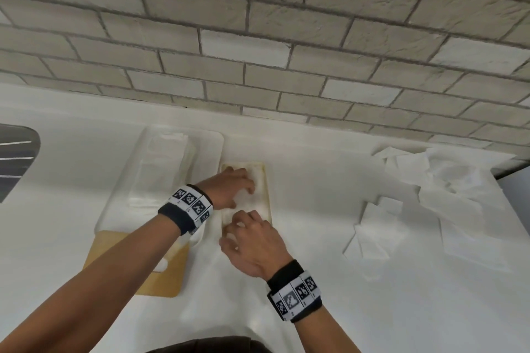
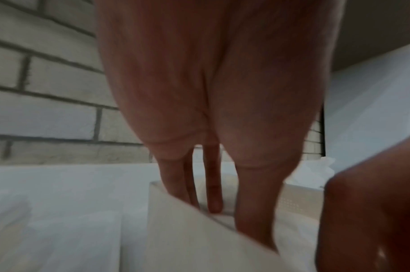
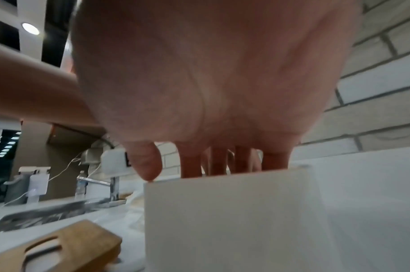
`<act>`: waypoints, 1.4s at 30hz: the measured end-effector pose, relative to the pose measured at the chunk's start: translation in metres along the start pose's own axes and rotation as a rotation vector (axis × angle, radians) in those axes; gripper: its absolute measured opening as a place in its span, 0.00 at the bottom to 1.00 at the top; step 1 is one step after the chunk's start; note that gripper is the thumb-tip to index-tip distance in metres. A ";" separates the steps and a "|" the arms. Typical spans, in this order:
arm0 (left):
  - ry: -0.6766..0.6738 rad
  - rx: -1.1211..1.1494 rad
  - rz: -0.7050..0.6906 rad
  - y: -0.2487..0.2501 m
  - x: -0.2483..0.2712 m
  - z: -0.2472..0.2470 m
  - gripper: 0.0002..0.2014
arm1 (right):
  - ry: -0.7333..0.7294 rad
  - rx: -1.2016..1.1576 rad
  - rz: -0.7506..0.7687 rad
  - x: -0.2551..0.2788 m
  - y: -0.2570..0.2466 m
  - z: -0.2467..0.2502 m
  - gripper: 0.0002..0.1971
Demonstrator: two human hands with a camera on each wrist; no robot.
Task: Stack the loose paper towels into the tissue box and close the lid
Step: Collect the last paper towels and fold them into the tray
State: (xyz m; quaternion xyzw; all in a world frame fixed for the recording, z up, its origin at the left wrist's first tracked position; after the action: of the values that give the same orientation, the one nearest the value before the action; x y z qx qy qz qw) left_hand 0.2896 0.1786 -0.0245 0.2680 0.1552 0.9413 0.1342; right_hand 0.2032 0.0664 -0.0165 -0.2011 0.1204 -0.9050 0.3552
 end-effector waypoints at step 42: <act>0.195 0.365 0.262 0.266 -0.141 -0.144 0.04 | 0.583 -0.608 -0.695 0.197 0.438 0.033 0.14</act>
State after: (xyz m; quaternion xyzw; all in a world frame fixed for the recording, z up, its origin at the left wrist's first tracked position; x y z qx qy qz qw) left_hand 0.2819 -0.1438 -0.1096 0.2137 0.2986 0.9285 -0.0554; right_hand 0.3466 -0.3872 -0.0903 -0.0632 0.3966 -0.9117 -0.0873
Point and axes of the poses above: each hand's wrist, its own x-axis away from the middle knuckle, its own z-axis out of the back of the hand, y = z × x, the point moved 7 cm from there along -x, towards the middle knuckle, and after that the axes turned 4 degrees about -y, right-handed, at the moved point
